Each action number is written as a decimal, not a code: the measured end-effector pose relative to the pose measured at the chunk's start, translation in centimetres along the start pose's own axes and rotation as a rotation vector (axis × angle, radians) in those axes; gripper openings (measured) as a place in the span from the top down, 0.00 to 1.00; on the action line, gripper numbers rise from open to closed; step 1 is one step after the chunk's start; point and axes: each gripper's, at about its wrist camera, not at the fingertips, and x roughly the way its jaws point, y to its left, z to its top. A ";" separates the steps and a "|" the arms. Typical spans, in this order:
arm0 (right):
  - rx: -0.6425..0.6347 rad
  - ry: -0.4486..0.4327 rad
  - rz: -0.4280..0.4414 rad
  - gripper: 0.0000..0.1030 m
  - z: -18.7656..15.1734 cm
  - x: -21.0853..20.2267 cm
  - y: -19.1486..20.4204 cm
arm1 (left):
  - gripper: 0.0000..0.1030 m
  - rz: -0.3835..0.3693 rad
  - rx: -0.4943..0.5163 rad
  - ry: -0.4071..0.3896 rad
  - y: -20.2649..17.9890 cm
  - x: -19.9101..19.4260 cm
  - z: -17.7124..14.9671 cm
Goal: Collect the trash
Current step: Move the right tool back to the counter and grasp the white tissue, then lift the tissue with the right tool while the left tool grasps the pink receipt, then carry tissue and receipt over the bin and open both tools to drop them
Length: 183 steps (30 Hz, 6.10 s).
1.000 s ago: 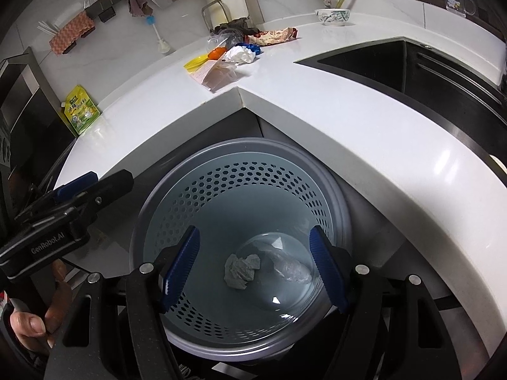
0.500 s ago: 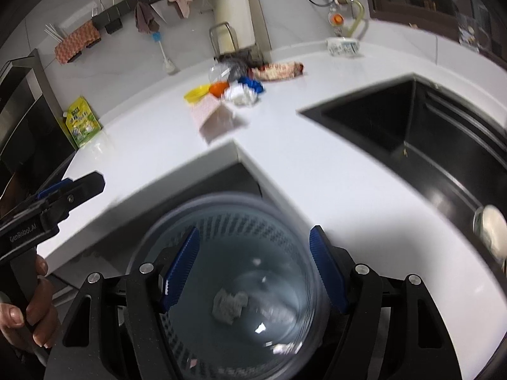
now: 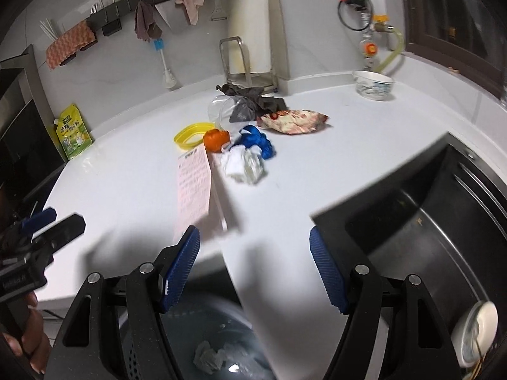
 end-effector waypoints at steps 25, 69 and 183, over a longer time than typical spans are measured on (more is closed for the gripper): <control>-0.119 0.149 -0.022 0.34 7.2 12.7 1.2 | 0.06 0.040 -0.051 0.063 -1.0 6.6 2.4; 0.062 0.043 0.119 0.79 5.9 6.5 -7.0 | 0.06 0.099 -0.116 0.178 -6.9 13.0 3.6; 0.211 0.094 -0.018 0.53 -18.0 -8.4 3.9 | 0.32 -0.194 0.258 0.172 -2.3 -3.9 -14.3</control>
